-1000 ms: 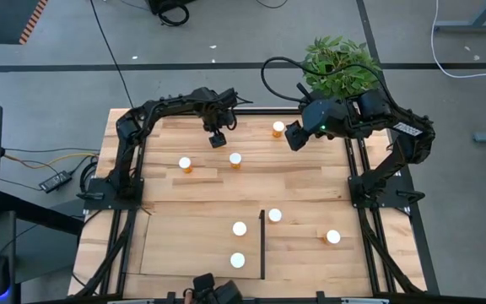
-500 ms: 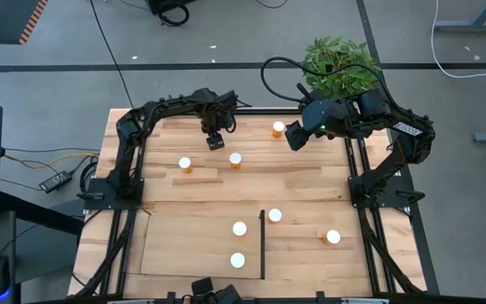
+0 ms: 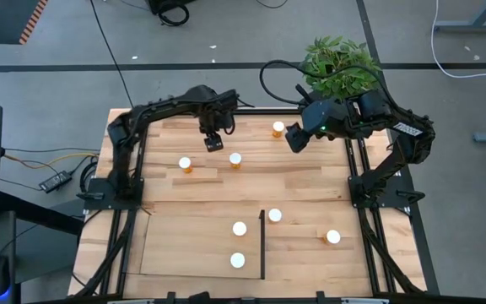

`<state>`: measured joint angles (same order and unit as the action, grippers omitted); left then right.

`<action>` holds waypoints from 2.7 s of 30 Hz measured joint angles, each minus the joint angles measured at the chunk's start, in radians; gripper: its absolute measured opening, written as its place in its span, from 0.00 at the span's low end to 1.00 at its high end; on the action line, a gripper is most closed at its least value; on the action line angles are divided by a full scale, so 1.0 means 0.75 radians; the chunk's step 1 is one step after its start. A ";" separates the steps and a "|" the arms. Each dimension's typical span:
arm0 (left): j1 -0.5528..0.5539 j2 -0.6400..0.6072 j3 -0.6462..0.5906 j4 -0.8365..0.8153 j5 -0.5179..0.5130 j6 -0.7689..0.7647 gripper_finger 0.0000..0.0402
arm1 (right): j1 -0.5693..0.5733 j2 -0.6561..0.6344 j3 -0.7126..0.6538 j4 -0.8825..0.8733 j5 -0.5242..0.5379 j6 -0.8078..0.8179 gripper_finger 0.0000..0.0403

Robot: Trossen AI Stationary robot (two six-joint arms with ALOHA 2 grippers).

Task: Pick and place medicine bottles onto shelf by color
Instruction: Put the orange pill bottle on the shelf

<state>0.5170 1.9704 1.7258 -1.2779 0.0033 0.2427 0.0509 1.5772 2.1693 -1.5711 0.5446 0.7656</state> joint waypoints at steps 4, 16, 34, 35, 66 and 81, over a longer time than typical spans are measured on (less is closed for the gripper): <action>-0.057 -0.092 -0.009 -0.049 0.018 -0.099 0.55 | 0.000 0.000 0.000 0.000 0.001 -0.044 0.74; -0.476 -0.326 -0.058 -0.149 0.025 -0.362 0.56 | 0.053 0.001 0.000 0.000 0.000 -0.150 0.74; -1.072 -0.379 -0.243 0.078 -0.039 -1.002 0.57 | 0.120 0.001 -0.001 0.000 -0.003 -0.242 0.74; -1.089 -0.365 -0.243 0.080 -0.030 -1.012 0.57 | 0.120 0.001 -0.001 0.000 -0.004 -0.247 0.74; -1.172 -0.116 -0.242 0.213 0.002 -1.042 0.56 | 0.120 0.001 -0.001 0.000 -0.050 -0.254 0.74; -1.172 -0.116 -0.243 0.222 0.055 -1.080 0.57 | 0.120 0.001 -0.001 0.000 -0.051 -0.249 0.74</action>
<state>-0.3622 1.8835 1.5433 -1.1113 0.0448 -0.5670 0.1410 1.5780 2.1689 -1.5708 0.5064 0.5785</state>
